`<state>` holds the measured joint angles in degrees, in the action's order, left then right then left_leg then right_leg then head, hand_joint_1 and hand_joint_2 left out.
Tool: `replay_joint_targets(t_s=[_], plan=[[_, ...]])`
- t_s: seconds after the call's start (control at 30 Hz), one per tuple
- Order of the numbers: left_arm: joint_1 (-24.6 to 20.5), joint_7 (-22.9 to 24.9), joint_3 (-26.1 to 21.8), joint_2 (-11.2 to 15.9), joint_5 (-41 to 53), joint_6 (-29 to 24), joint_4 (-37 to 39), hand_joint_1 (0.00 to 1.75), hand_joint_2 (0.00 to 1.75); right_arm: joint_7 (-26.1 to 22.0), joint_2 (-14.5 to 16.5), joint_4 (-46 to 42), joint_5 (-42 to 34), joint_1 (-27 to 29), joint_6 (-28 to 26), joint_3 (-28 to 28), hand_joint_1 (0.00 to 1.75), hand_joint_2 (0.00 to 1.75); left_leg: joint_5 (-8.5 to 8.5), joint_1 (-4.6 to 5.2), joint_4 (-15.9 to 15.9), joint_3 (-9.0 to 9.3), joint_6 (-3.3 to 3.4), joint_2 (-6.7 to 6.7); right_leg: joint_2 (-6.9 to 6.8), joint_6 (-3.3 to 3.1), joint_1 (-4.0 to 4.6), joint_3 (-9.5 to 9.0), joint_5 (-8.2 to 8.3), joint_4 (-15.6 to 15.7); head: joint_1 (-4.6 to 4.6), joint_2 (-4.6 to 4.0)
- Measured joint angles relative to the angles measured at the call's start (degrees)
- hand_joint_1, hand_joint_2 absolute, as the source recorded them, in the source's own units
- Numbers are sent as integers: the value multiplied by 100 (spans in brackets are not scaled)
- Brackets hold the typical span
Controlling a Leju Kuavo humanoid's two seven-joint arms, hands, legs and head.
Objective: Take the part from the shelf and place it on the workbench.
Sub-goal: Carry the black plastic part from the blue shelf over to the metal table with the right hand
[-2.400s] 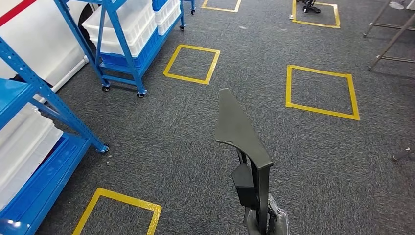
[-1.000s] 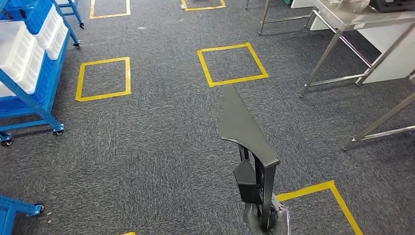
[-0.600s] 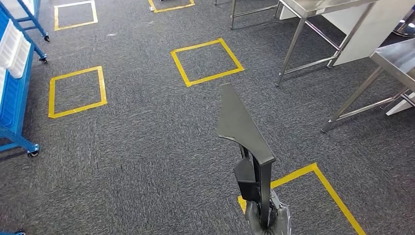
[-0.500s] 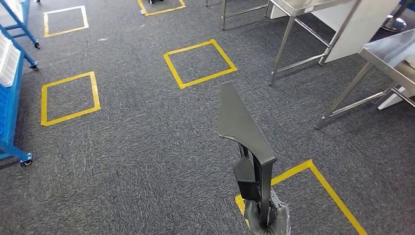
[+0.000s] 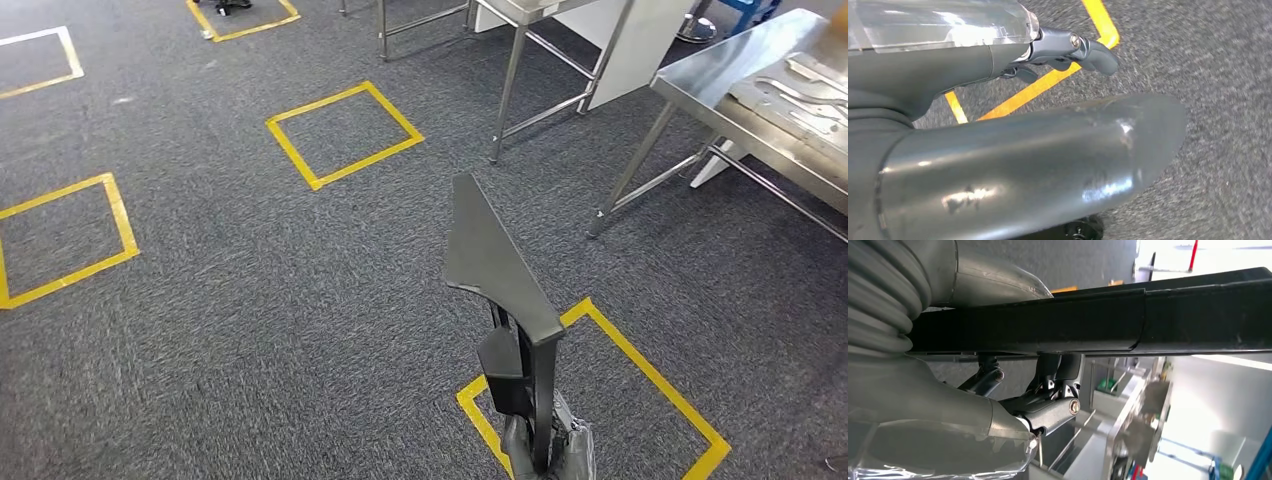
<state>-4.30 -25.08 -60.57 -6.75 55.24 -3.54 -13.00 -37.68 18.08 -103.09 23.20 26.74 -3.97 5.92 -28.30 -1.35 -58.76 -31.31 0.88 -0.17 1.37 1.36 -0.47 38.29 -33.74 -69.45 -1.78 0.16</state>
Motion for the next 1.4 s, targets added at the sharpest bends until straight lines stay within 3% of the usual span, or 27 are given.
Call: replay_joint_targets(t_s=[0.07, 0.1, 0.17, 0.2, 0.27, 0.3, 0.37, 0.43, 0.5, 0.53, 0.57, 0.6, 0.67, 0.73, 0.8, 0.87, 0.93, 1.0, 1.07, 1.1, 1.13, 1.17, 1.23, 1.3, 1.33, 1.4], plan=[[13, -5, 0, -2, 5, -5, 0, 0, 0, 0, -2, -23, -2, 44, 2, -4, 175, 175, -19, 18, -1, 6, 11, 179, -84, 21, -14, 276, -140, -511, -4, 0], [11, -11, 0, -8, 8, -7, 0, 0, 0, 0, -3, -39, -4, 78, 4, -8, 175, 175, -32, 21, -1, 17, 11, 256, -104, 21, -19, 265, -48, -476, -4, -1], [1, -50, 0, -32, 27, -8, 0, 0, 0, 0, -7, -100, -10, 145, 24, -16, 175, 175, -64, 25, -1, 63, -7, 389, -232, -16, -10, -71, 342, 167, -5, -1], [-1, -74, 1, -51, 40, -13, 0, 0, 0, 0, -8, -140, -12, 166, 45, -22, 175, 175, -85, 36, -3, 90, -28, 446, -379, -56, 23, -275, 484, 554, -5, -1], [-8, -108, 4, -84, 68, -26, 0, 0, 0, 0, -9, -217, -15, 193, 100, -40, 175, 175, -122, 55, -4, 130, -80, 551, -563, -133, 90, -490, 588, 996, -5, 0], [-15, -112, 6, -94, 78, -32, 0, 0, 0, 0, -8, -247, -16, 210, 129, -55, 175, 175, -135, 64, 4, 149, -107, 608, -564, -159, 116, -494, 568, 1035, -5, 1], [-35, -116, 12, -107, 95, -39, 0, 0, 0, 0, -7, -299, -14, 261, 190, -97, 175, 175, -170, 64, 19, 201, -163, 680, -416, -202, 94, -505, 595, 1086, -5, 1], [-42, -127, 15, -114, 109, -42, 0, 0, 0, 0, -3, -341, -12, 297, 238, -139, 175, 175, -351, 54, -217, 137, -205, 480, -283, -257, 43, -554, 631, 1159, 12, 0], [-31, -139, 16, -114, 115, -42, 0, 0, 0, 0, 2, -359, -8, 306, 256, -169, 175, 175, -698, 39, -893, -172, -225, 185, -152, -295, 21, -577, 639, 1177, 41, 1], [-19, -141, 17, -116, 116, -42, 0, 0, 0, 0, 4, -359, -4, 311, 263, -183, 175, 175, -835, 36, -1258, -357, -232, 119, -77, -305, 23, -580, 636, 1172, 50, 0], [-8, -143, 17, -117, 116, -43, 0, 0, 0, 0, 5, -359, -1, 321, 272, -198, 175, 175, -879, 34, -1503, -494, -240, 86, 8, -310, 26, -587, 630, 1164, 52, 0], [2, -144, 17, -119, 117, -43, 0, 0, 0, 0, 7, -359, 3, 333, 283, -213, 175, 175, -806, 33, -1545, -545, -245, 69, 95, -309, 27, -594, 622, 1151, 51, 0], [4, -146, 17, -120, 118, -44, 0, 0, 0, 0, 9, -366, 10, 354, 298, -243, 175, 175, -369, 19, -993, -357, -243, -1, 269, -283, 18, -609, 590, 1100, 52, 0], [1, -151, 17, -121, 121, -43, 0, 0, 0, 1, 10, -386, 22, 363, 314, -268, 175, 175, -92, -2, -345, -104, -223, -229, 411, -230, 14, -591, 548, 1026, 53, 0], [-6, -154, 17, -125, 125, -37, 0, 0, 0, 2, 11, -427, 42, 379, 332, -286, 175, 175, -91, 2, -143, -31, -179, -365, 520, -162, 9, -538, 544, 988, 56, 0], [-21, -157, 17, -132, 126, -28, 0, 0, 0, 4, 11, -470, 65, 408, 344, -304, 175, 175, -63, 9, -106, -21, -108, -281, 605, -96, -11, -498, 563, 993, 61, 1], [-27, -167, 17, -140, 127, -18, 0, 0, 0, 7, 12, -508, 87, 434, 354, -320, 175, 175, -31, -3, -58, -3, -29, -161, 406, -46, -6, -419, 457, 838, 31, 1], [-12, -177, 17, -146, 130, -10, 0, 0, 0, 9, 13, -541, 101, 437, 369, -327, 175, 175, -24, 4, -31, 1, 18, -16, 53, 0, 6, -130, 134, 254, -10, 1], [7, -181, 17, -146, 130, -6, 0, 0, 0, 10, 13, -555, 105, 440, 386, -333, 175, 175, -36, 20, -31, -4, 33, 156, -86, 33, -6, 232, -140, -442, -22, -1], [11, -182, 17, -147, 130, -5, 0, 0, 0, 11, 13, -557, 106, 447, 394, -338, 175, 175, -45, 25, -31, -1, 35, 238, -103, 37, -12, 305, -140, -576, -23, 0], [9, -182, 17, -149, 130, -5, 0, 0, 0, 11, 13, -559, 107, 453, 400, -343, 175, 175, -54, 27, -31, 8, 31, 313, -119, 31, -15, 266, -36, -499, -23, 0], [4, -183, 17, -152, 130, -5, 0, 0, 0, 11, 13, -565, 109, 457, 407, -347, 175, 175, -66, 29, -31, 24, 24, 380, -161, 13, -12, 101, 151, -191, -23, 1], [-4, -186, 17, -166, 131, -2, 0, 0, 0, 11, 13, -587, 119, 457, 424, -354, 175, 175, -96, 41, -28, 72, -5, 497, -413, -65, 30, -339, 473, 618, -20, 0], [-8, -188, 17, -176, 133, 3, 0, 0, 0, 12, 20, -619, 129, 454, 434, -358, 175, 175, -121, 49, -21, 112, -58, 592, -613, -136, 90, -549, 560, 1033, -17, 0], [-10, -189, 16, -180, 138, 6, 0, 0, 0, 13, 24, -630, 131, 455, 434, -361, 175, 175, -128, 51, -7, 130, -90, 646, -604, -158, 110, -543, 546, 1051, -16, 1], [-19, -192, 15, -184, 151, 11, 0, 0, 0, 13, 32, -644, 138, 470, 432, -368, 175, 175, -146, 52, 27, 185, -155, 742, -457, -196, 91, -556, 583, 1113, -18, 1]])
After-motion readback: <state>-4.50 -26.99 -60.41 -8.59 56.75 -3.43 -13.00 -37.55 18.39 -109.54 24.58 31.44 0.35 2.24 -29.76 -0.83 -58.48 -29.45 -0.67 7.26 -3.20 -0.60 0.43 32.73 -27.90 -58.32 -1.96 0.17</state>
